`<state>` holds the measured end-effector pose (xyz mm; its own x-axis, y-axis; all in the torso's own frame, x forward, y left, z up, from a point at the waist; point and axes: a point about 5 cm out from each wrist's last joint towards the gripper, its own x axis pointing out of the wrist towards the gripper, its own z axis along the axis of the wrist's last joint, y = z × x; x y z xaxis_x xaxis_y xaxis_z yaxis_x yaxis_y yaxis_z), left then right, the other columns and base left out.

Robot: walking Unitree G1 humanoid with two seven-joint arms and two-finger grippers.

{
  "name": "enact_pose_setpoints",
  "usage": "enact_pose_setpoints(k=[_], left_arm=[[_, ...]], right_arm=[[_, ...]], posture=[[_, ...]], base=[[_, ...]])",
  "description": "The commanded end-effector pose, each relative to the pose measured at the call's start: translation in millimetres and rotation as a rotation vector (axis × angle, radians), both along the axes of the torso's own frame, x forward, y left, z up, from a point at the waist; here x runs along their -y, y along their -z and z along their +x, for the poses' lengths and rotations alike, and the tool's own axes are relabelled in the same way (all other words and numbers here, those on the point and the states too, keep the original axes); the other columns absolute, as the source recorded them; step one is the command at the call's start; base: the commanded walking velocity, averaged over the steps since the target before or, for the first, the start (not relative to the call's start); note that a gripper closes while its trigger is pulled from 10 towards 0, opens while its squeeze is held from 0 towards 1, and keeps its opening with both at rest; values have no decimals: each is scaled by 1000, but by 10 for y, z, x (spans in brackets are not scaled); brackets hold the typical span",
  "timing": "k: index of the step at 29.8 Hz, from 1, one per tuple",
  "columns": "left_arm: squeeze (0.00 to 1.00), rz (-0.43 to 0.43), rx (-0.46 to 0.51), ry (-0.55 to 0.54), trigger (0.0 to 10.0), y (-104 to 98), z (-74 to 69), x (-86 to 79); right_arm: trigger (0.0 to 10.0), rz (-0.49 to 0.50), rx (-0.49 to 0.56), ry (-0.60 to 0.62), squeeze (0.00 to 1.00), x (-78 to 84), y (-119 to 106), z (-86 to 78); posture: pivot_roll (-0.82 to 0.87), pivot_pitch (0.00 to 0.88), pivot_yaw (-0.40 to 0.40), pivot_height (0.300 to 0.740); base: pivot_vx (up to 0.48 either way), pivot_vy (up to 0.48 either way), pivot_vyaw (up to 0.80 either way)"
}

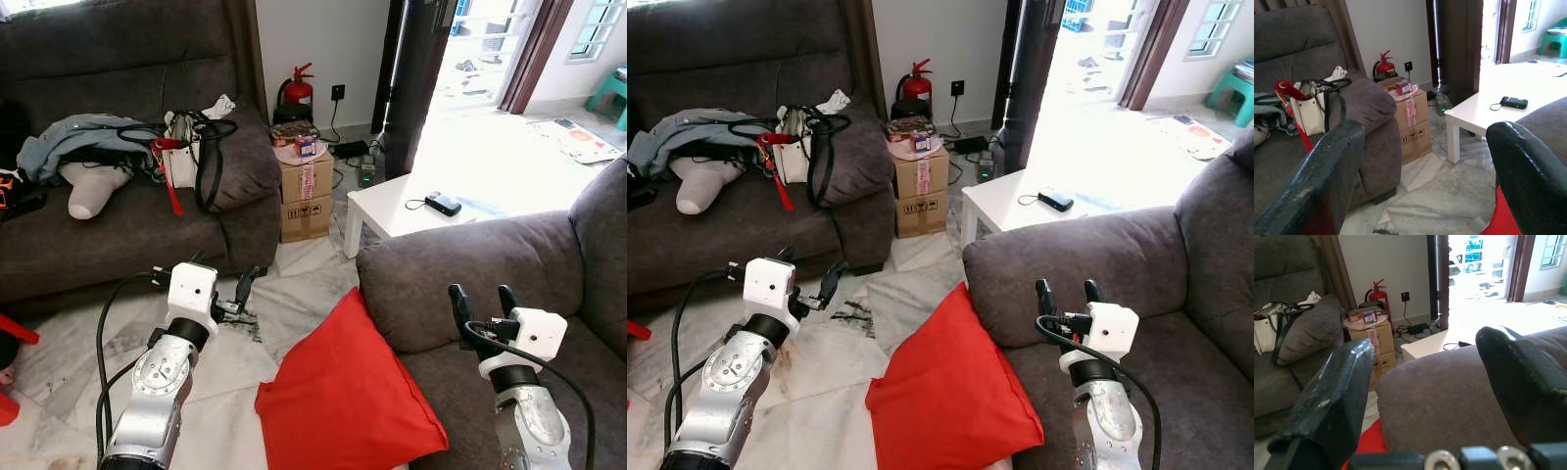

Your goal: Move the pillow to the sofa from floor

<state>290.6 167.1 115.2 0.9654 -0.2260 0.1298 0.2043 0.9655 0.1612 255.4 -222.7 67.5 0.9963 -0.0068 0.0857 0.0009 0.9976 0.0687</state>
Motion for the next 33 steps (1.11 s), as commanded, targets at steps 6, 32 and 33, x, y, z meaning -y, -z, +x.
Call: enact_pose_setpoints(k=[6,32,33], left_arm=[[0,24,8,-4,10000,-15,8,-29],[0,29,11,-14,10000,-7,15,-28],[0,29,11,-14,10000,-7,16,-27]], right_arm=[[10000,-15,22,3,0,5,-60,19],[10000,-23,15,-6,0,-10,-71,29],[10000,-24,14,-6,0,-10,-70,31]], posture=[[-42,0,24,740],[-42,0,17,740],[-42,0,17,740]], base=[[0,0,0],[0,0,0],[0,0,0]])
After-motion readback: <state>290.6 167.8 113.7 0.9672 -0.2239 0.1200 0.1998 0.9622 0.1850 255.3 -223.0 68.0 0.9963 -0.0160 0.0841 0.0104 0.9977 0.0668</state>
